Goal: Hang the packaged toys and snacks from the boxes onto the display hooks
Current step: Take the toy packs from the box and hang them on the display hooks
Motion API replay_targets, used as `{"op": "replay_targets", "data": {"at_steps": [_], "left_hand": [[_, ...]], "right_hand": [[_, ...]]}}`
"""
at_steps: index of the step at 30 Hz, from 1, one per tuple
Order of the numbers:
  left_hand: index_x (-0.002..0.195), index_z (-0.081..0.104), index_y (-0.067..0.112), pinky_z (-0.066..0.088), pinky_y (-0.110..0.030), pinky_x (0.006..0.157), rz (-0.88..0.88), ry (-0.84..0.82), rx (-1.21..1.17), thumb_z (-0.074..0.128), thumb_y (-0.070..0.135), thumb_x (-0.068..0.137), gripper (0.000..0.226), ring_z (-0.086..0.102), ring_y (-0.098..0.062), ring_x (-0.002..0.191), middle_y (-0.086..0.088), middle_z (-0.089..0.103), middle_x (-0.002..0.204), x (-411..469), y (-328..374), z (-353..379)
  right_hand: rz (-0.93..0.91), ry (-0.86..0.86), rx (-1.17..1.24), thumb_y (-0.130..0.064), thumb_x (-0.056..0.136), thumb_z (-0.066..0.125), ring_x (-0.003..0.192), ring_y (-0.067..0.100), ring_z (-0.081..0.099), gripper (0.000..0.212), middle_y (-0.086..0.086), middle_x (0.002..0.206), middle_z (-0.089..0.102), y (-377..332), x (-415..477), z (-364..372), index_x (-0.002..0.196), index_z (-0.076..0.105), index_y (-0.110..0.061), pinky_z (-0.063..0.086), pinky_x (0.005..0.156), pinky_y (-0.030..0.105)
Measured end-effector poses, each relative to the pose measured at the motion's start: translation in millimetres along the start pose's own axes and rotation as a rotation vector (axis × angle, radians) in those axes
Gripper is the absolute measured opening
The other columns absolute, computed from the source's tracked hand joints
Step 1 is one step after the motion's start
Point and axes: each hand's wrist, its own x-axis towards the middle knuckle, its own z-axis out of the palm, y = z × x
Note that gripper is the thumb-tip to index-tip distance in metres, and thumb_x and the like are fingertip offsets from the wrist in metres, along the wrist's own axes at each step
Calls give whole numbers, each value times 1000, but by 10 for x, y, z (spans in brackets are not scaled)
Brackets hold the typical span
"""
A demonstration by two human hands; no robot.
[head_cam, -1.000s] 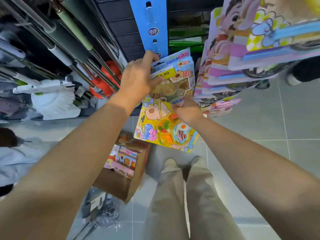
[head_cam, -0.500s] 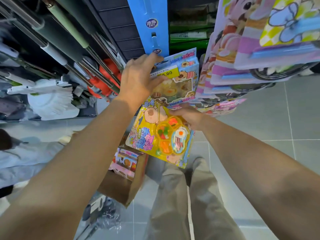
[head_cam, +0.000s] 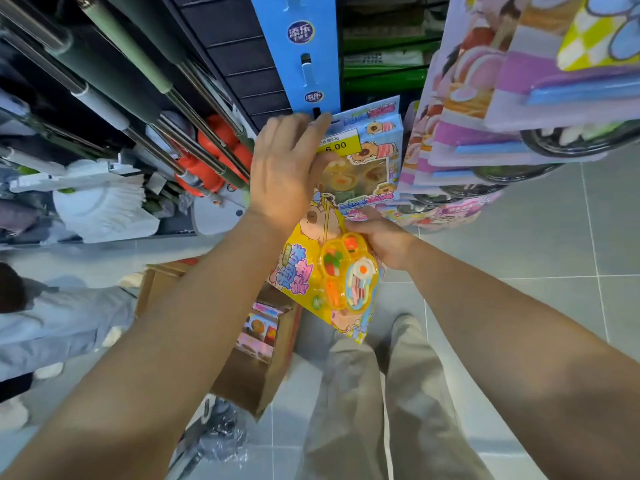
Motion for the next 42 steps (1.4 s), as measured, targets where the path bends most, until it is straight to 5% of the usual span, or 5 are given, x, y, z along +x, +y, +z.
{"op": "replay_targets", "data": {"at_steps": [16,20,25,32,42], "left_hand": [[92,71,19,28,-32,77,9,77,231,65,51,80,34,42,-17,96,2,70,97,-145,-201,-90],[100,70,17,30,-33,80,50,-14,209,61,43,85,31,41,-19,98,-8,67,103,-149,-215,-77],[109,66,14,45,-40,79,84,-141,162,64,32,82,33,59,-33,99,-12,65,111,-165,-206,-224],[125,59,16,37,-43,99,-189,-395,-12,60,25,87,39,52,-31,118,-8,55,131,-102,25,-640],[75,59,13,32,-28,67,-608,-581,-242,57,23,89,17,45,-20,76,-10,51,78,35,507,-1372]], "right_hand": [[68,-17,-232,-42,54,81,102,28,67,92,9,118,66,6,58,105,136,42,-23,51,95,47],[94,12,-413,-37,83,67,104,28,65,29,9,105,67,-95,46,224,102,53,-19,50,98,42],[55,71,-652,-42,84,63,96,24,65,30,7,102,67,-238,-30,259,96,63,-15,53,91,37],[-145,220,-701,-26,93,55,51,10,32,35,1,64,40,-342,-607,180,117,59,0,23,33,12],[-451,368,-303,-37,90,52,64,13,47,28,0,73,51,-365,-1623,227,70,50,-18,35,56,23]]}}
